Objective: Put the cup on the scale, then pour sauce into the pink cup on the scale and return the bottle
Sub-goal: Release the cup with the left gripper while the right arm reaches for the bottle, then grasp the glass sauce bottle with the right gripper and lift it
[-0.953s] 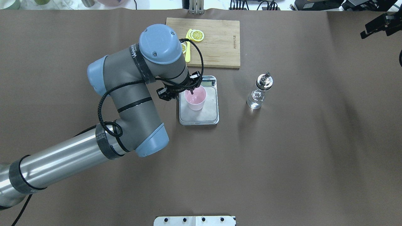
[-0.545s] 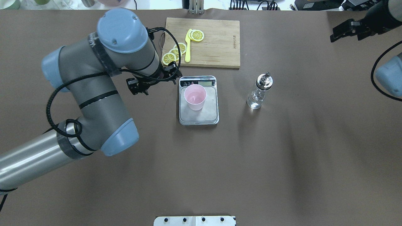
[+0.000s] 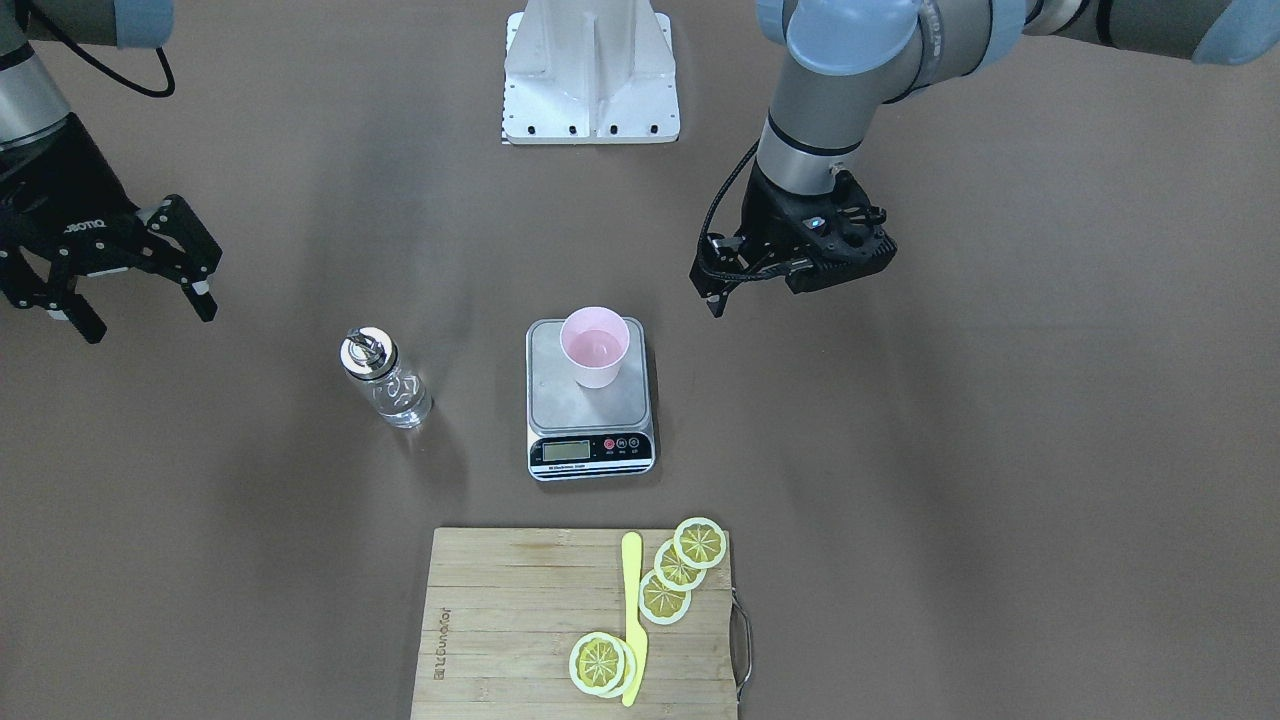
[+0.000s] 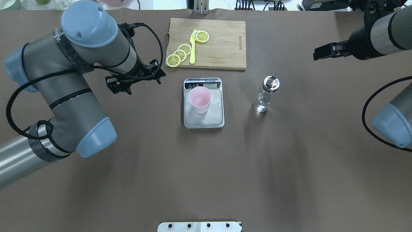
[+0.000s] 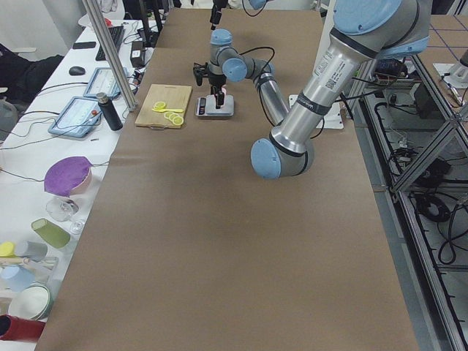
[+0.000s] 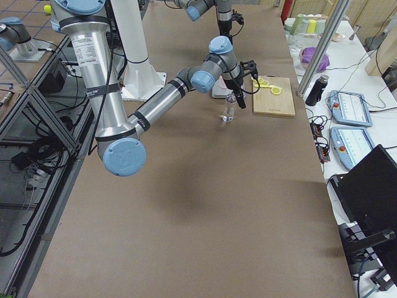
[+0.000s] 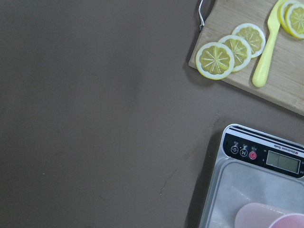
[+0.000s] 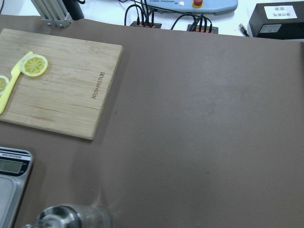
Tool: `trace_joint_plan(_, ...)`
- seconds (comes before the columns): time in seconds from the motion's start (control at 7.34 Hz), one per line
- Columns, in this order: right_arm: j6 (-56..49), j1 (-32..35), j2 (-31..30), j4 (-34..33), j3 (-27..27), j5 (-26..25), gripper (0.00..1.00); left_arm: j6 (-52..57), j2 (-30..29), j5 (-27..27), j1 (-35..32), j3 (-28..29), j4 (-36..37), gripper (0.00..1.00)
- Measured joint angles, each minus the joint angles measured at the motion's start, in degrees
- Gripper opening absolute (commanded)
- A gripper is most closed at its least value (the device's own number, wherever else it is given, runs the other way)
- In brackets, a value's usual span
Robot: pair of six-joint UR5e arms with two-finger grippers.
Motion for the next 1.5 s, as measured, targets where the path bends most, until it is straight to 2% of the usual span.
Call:
trace_joint_plan(0.14, 4.96, -4.25, -0.36, -0.08, 2.97, -3.71, 1.0, 0.42, 1.09, -0.04, -0.21, -0.82, -0.01, 0.98)
trace_joint_plan(0.27, 9.98, -10.32, -0.93, -0.14, 5.76, -10.17, 1.0, 1.02, 1.95, -0.06, -0.34, -1.39, -0.07, 0.98)
trace_joint_plan(0.68, 17.7, -28.0, -3.52, 0.35, 7.99, -32.91, 1.0, 2.02, 2.94, 0.05, -0.47, -1.66, -0.19, 0.98)
trace_joint_plan(0.95, 18.01, -34.18, -3.96, 2.16, 4.51, -43.69, 1.0, 2.15, 3.04, 0.31, -0.39, -1.4, -0.24, 0.98)
trace_joint_plan(1.09, 17.81, -36.02, -4.37, 6.37, 1.01, -47.62, 1.0, 2.16, 3.06, 0.4, -0.35, -1.17, -0.25, 0.98)
trace_joint_plan(1.36, 17.35, -37.5, -5.76, 14.75, -5.12, -51.77, 1.0, 2.17, 3.06, 0.51, -0.23, -0.76, -0.26, 0.98)
trace_joint_plan(1.5, 17.22, -37.72, -6.07, 16.84, -7.06, -53.32, 1.0, 2.16, 3.07, 0.58, -0.15, -0.63, -0.26, 0.98)
